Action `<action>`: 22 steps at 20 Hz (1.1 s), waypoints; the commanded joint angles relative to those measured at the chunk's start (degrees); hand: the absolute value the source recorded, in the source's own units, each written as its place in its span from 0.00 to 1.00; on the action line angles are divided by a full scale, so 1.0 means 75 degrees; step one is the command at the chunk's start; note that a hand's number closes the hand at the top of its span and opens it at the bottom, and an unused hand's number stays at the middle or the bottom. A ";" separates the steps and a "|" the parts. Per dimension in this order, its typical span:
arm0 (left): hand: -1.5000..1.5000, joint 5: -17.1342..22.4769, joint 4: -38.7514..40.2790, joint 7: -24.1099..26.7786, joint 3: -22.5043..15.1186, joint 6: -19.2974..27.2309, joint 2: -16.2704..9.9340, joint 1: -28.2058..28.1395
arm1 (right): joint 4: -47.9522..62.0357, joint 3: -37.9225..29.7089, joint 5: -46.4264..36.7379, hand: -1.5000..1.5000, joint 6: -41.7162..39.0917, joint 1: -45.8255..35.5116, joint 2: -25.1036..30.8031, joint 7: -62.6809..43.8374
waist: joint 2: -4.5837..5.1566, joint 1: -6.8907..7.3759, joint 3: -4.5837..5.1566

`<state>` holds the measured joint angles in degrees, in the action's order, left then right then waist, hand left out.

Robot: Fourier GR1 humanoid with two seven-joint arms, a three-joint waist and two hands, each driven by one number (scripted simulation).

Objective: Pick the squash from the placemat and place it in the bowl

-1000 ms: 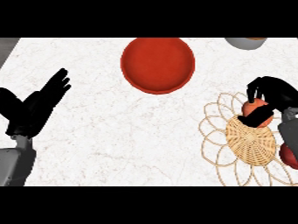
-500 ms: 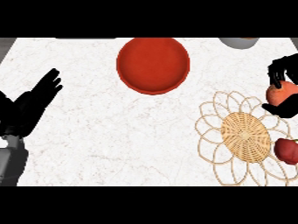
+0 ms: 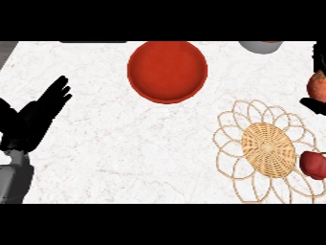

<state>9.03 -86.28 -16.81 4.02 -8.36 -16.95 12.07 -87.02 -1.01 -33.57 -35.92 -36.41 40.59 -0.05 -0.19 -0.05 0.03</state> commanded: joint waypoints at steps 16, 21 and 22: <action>0.50 -0.0078 0.0156 0.0098 0.0277 -0.0279 -0.0039 0.0178 | 0.1007 0.0138 0.0724 1.00 -0.0009 -0.3576 -0.3211 -0.3509 | 0.0042 0.0130 0.0004; 0.50 -0.0536 0.0059 0.0507 -0.0165 0.0005 0.0492 -0.0170 | 0.2620 0.0274 -0.0045 1.00 0.1164 -0.4052 -0.3448 -0.2349 | 0.0076 0.0190 0.0002; 0.50 -0.0066 0.0258 0.0019 0.0299 -0.0330 -0.0003 0.0433 | 0.2828 0.0475 -0.0321 1.00 0.1582 -0.4170 -0.3871 -0.2665 | 0.0080 0.0189 0.0003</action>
<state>7.74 -85.74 -15.39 5.02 -9.89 -15.70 12.46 -73.83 0.93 -31.92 -30.01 -63.58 14.98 -21.61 0.23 1.16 0.05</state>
